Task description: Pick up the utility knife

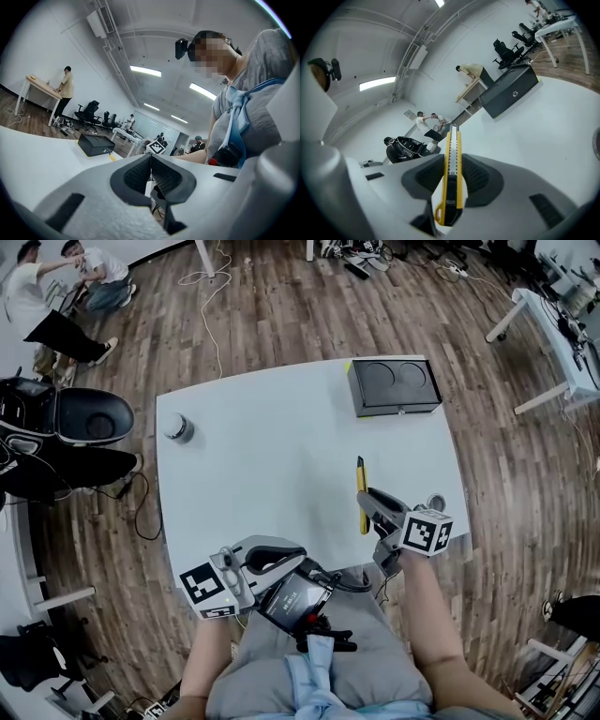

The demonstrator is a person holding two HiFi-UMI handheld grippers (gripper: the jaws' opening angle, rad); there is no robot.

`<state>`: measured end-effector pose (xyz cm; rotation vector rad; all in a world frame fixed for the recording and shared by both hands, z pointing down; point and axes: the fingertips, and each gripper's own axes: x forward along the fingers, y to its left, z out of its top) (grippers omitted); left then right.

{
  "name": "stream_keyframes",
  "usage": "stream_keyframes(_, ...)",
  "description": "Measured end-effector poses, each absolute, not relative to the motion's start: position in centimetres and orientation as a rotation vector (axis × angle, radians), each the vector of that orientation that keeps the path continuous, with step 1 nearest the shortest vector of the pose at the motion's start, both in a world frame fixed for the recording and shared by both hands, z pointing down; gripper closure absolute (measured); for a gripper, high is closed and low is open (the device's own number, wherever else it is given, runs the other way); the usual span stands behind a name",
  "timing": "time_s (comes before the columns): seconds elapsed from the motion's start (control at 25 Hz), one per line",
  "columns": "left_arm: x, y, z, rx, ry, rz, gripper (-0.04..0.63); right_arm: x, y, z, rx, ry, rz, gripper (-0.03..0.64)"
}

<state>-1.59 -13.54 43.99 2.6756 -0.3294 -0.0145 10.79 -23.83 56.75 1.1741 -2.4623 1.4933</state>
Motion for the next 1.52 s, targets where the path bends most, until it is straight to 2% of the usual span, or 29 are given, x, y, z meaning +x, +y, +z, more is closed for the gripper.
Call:
stream_keyframes(0.64, -3.2, -12.0, 42.5, 2.731, -0.355, -0.026, 0.578, 9.3, -18.5, 49.7, 1.016, -2.652, 1.523, 0.491)
stream_keyframes(1.52, -3.7, -9.0, 41.2, 2.796, -0.396, -0.039, 0.578, 9.3, -12.3, 42.2, 0.907, -2.843, 1.388, 0.491)
